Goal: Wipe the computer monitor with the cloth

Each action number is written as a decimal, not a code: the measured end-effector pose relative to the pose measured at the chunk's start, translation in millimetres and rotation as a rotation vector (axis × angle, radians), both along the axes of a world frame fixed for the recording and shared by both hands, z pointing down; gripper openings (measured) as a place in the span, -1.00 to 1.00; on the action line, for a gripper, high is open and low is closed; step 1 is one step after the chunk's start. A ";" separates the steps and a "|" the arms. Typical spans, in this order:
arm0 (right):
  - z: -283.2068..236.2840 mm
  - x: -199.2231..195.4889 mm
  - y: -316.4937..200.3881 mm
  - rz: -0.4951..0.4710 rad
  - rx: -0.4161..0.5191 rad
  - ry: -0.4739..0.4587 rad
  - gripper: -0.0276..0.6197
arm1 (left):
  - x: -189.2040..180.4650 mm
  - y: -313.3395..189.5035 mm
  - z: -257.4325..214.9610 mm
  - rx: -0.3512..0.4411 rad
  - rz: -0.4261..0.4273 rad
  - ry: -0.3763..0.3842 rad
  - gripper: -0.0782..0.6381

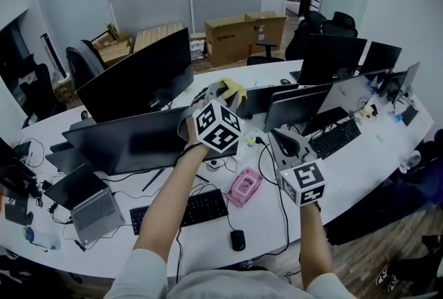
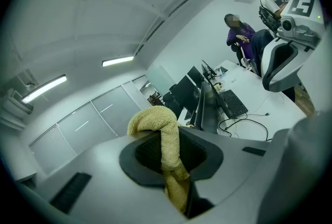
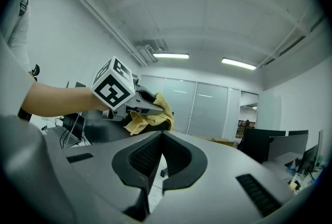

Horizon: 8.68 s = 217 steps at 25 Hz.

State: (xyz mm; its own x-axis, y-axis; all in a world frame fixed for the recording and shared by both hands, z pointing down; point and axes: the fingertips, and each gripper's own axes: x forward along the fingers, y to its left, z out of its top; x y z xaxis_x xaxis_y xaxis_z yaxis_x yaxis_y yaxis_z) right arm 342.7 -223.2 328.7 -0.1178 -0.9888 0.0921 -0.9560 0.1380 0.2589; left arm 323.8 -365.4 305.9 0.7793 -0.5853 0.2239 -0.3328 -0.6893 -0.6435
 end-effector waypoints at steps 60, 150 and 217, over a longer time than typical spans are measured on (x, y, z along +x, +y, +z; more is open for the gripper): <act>-8.3 -335.4 -87.5 -0.232 -0.021 0.002 -0.83 | -414.1 -92.5 3.2 0.020 -0.309 0.024 -0.59; 102.4 -459.8 -125.3 -0.377 -0.213 0.010 -0.83 | -591.1 -112.3 197.7 -0.317 -0.448 0.174 -0.59; 228.2 -339.1 -88.0 -0.186 -0.342 -0.096 -0.83 | -525.2 -106.0 402.0 -1.240 -0.510 1.190 -0.59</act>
